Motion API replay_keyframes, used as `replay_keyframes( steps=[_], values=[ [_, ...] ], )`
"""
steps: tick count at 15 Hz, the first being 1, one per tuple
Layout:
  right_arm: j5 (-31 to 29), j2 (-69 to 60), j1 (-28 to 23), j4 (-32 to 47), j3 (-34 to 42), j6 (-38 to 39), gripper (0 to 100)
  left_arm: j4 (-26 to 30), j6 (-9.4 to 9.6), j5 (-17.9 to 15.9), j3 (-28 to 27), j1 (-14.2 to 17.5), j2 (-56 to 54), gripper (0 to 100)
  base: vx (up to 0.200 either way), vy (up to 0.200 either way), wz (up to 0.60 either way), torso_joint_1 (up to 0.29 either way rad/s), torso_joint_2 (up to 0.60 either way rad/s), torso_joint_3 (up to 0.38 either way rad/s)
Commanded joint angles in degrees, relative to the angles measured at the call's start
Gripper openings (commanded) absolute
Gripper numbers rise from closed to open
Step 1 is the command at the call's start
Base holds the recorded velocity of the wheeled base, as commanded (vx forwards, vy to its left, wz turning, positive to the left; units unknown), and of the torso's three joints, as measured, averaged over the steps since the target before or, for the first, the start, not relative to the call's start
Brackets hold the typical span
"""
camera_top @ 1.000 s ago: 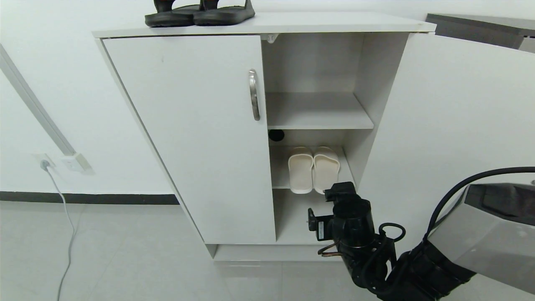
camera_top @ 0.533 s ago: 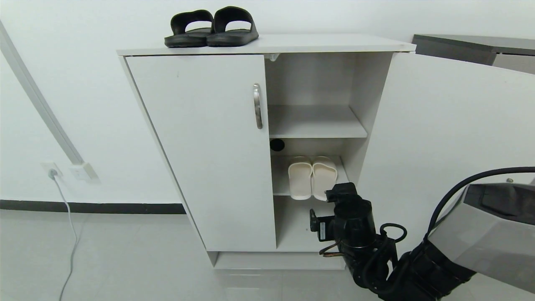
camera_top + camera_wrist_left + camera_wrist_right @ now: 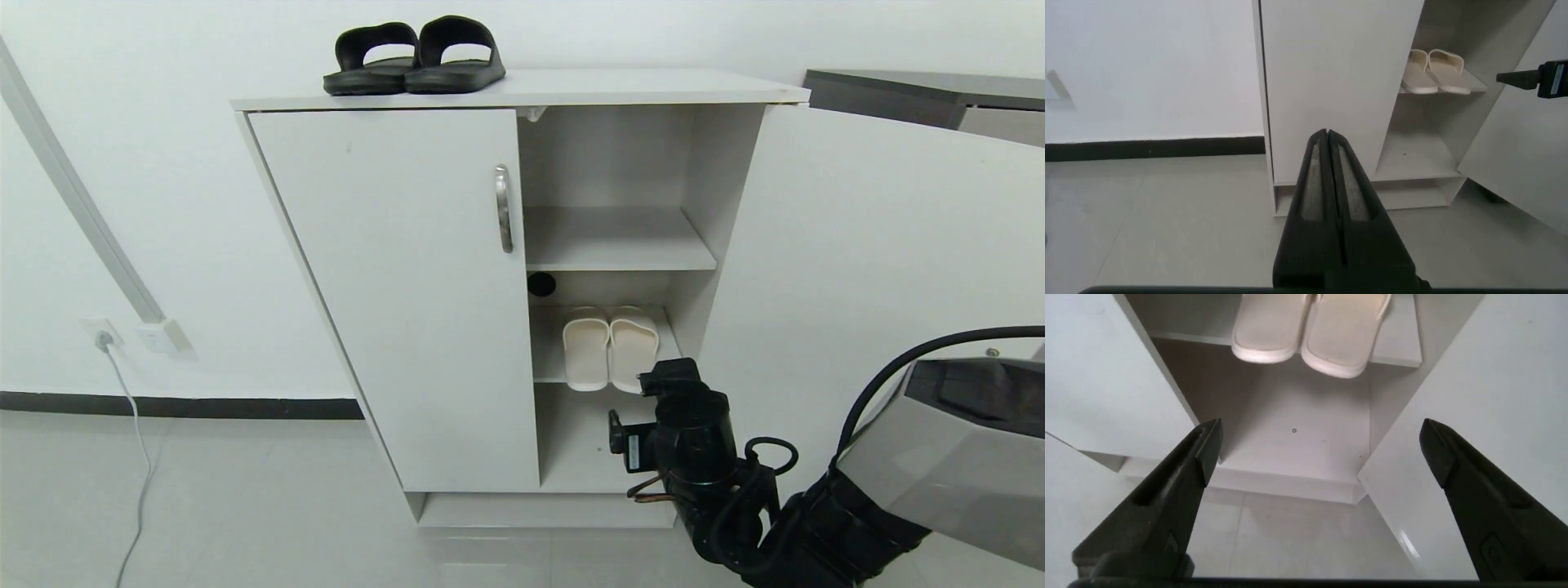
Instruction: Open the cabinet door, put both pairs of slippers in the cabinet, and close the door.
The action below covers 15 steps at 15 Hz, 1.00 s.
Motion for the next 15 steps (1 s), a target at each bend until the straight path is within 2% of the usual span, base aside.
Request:
replay_keyframes(
  steps=[1, 9, 15],
  values=[
    [-0.01, 0.14, -0.01, -0.05, 0.03, 0.01, 100, 0.00, -0.02, -0.02, 0.01, 0.01, 0.07, 0, 0.000, 0.200, 0.00, 0.002, 0.00, 0.007],
    [0.08, 0.14, 0.08, -0.22, 0.03, 0.10, 100, 0.00, 0.07, -0.02, 0.01, 0.01, 0.07, 0, 0.000, 0.200, 0.00, 0.004, 0.00, 0.006],
    [0.70, 0.23, -0.80, -5.85, 1.96, -0.69, 100, 0.00, -0.02, -0.02, 0.01, 0.01, 0.07, 0, 0.000, 0.200, 0.00, 0.002, 0.00, 0.002]
  ],
)
